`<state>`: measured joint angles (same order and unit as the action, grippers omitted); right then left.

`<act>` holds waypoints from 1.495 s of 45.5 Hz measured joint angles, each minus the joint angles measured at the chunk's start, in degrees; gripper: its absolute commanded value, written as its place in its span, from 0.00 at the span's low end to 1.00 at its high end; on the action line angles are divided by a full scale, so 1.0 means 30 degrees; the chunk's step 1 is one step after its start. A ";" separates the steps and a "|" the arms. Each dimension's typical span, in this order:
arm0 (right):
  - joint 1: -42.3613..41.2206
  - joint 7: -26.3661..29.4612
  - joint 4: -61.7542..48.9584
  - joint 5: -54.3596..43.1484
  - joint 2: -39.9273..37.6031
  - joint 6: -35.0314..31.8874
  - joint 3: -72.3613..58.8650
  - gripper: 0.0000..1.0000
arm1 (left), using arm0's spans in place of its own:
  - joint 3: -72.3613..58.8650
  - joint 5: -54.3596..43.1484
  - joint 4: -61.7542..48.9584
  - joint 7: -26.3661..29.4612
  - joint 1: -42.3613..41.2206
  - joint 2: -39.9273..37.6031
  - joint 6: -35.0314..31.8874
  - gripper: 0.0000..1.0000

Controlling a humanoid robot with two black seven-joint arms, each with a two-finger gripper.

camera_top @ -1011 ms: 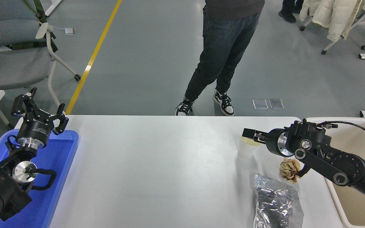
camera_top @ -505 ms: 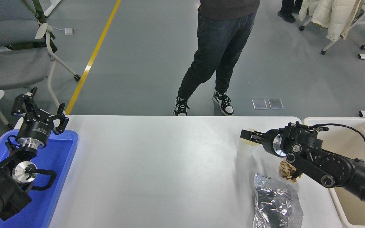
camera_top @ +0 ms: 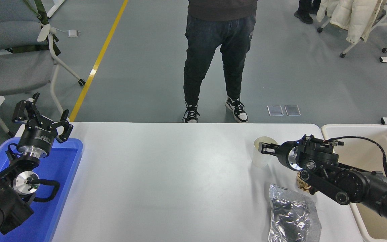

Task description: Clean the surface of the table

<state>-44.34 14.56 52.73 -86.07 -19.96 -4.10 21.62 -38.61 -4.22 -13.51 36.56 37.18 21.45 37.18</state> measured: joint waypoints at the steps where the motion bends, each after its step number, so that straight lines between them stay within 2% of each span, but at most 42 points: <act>1: -0.0007 -0.0018 -0.0014 0.0026 0.0003 0.0011 -0.0017 0.00 | 0.0000 0.0000 0.0000 0.0000 0.0000 0.0000 0.0000 1.00; 13: -0.0023 -0.0259 -0.0081 0.0497 -0.0070 0.0097 0.0062 0.00 | 0.0000 0.0000 0.0001 0.0000 0.0000 0.0000 0.0000 1.00; 30: -0.0480 -0.0690 0.1388 0.3497 -0.1516 -0.0102 0.0334 0.00 | 0.0006 -0.0003 -0.0002 0.0001 0.0002 0.0000 0.0001 1.00; 54: -0.2457 -0.0872 0.8496 0.7768 -0.9266 -0.1436 0.0658 0.00 | 0.0008 0.0000 0.0004 0.0000 0.0000 0.0001 0.0002 1.00; 68: -0.4392 -0.0903 1.0699 0.9714 -1.2786 -0.2992 0.0844 0.00 | 0.0008 0.0001 0.0008 0.0000 -0.0001 0.0000 -0.0018 1.00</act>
<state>-57.51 11.86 84.83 -56.92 -58.32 -13.07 24.15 -38.58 -4.21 -13.48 36.56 37.17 21.44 37.12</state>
